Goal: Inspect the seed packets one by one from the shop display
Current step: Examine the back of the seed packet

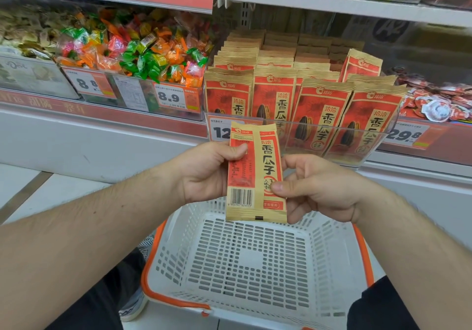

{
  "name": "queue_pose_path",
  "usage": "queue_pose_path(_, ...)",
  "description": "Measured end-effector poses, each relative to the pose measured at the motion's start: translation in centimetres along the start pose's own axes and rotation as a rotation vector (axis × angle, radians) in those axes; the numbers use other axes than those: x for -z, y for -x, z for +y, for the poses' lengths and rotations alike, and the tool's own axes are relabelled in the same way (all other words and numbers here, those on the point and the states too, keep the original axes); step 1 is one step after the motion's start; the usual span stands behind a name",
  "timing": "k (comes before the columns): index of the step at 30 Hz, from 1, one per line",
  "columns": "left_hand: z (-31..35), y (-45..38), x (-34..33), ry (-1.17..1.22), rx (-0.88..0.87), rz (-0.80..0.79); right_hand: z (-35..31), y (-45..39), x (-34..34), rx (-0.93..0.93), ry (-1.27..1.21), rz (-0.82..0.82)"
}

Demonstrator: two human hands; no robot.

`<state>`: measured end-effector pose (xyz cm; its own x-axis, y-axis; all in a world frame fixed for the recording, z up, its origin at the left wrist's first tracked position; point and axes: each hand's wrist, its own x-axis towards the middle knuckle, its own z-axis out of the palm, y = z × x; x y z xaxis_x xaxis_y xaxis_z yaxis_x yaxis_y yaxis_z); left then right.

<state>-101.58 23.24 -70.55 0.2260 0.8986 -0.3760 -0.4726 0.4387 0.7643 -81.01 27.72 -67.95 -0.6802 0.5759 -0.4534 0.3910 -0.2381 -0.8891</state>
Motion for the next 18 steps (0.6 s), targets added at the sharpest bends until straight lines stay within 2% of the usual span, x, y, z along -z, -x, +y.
queue_pose_path(6,0.0,0.0,-0.2,-0.005,-0.013,0.02,-0.2,0.0,-0.2,-0.003,0.008,0.019)
queue_pose_path(8,-0.2,-0.1,-0.5,-0.125,-0.062,0.071,-0.3,0.0,-0.6,0.004,0.057,0.064)
queue_pose_path(12,-1.1,0.0,-0.9,-0.487,-0.128,0.224,0.0,-0.5,-2.1,0.042,0.37,0.224)
queue_pose_path(16,-1.4,0.2,-1.1,-0.534,-0.099,0.229,0.6,-1.1,-3.3,0.117,0.605,0.296)
queue_pose_path(18,-1.4,0.1,-1.0,-0.537,-0.097,0.237,0.6,-1.1,-3.2,0.139,0.654,0.257)
